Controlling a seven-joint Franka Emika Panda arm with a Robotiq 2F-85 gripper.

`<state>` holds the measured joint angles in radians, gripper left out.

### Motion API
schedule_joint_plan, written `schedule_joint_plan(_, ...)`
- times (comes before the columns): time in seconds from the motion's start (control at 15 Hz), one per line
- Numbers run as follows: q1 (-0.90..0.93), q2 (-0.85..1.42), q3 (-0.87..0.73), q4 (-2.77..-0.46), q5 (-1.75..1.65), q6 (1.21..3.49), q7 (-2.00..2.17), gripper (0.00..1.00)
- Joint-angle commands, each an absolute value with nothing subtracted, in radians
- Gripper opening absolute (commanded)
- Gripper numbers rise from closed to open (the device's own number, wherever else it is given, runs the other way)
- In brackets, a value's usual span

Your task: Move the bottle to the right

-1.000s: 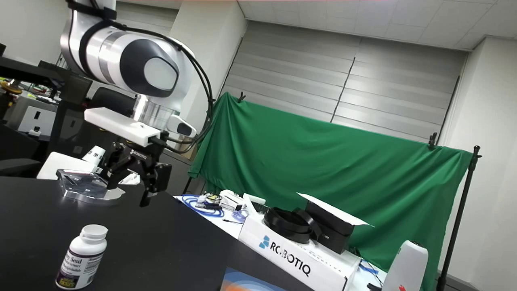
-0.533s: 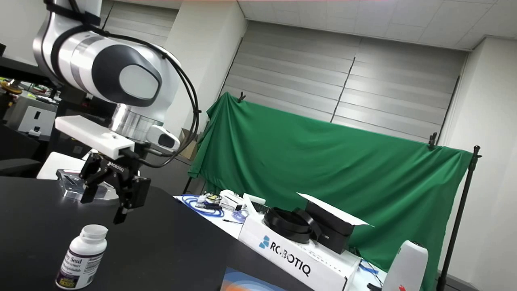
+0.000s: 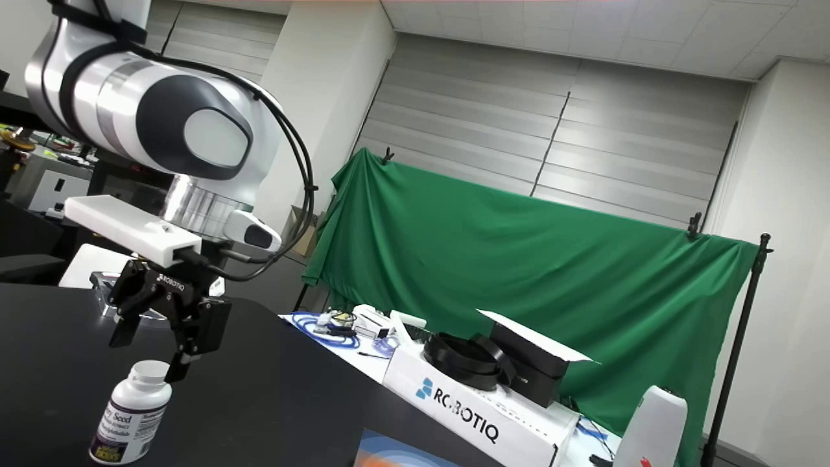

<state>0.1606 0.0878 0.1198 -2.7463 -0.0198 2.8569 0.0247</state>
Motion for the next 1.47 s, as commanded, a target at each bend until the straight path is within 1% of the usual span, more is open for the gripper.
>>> schedule_joint_plan(0.0, 0.160, 0.081, 0.096, -2.769, -0.091, 2.888, 0.104, 1.00)
schedule_joint_plan(0.07, 0.160, 0.083, 0.088, -2.771, -0.108, 2.905, 0.118, 1.00)
schedule_joint_plan(0.13, 0.160, 0.088, 0.080, -2.773, -0.124, 2.931, 0.132, 0.75)
schedule_joint_plan(0.2, 0.161, 0.089, 0.072, -2.777, -0.139, 2.955, 0.147, 0.75)
schedule_joint_plan(0.27, 0.166, 0.088, 0.058, -2.782, -0.166, 2.978, 0.171, 0.69)
schedule_joint_plan(0.33, 0.176, 0.090, 0.038, -2.784, -0.196, 2.994, 0.192, 0.60)
schedule_joint_plan(0.47, 0.176, 0.100, 0.024, -2.781, -0.215, 3.001, 0.210, 0.45)
schedule_joint_plan(0.73, 0.165, 0.130, 0.044, -2.766, -0.142, 2.978, 0.189, 0.19)
schedule_joint_plan(1.13, 0.147, 0.126, 0.053, -2.737, -0.059, 2.928, 0.164, 0.19)
schedule_joint_plan(1.2, 0.144, 0.116, 0.043, -2.731, -0.069, 2.917, 0.166, 0.19)
schedule_joint_plan(1.4, 0.145, 0.068, -0.047, -2.705, -0.237, 2.879, 0.224, 0.19)
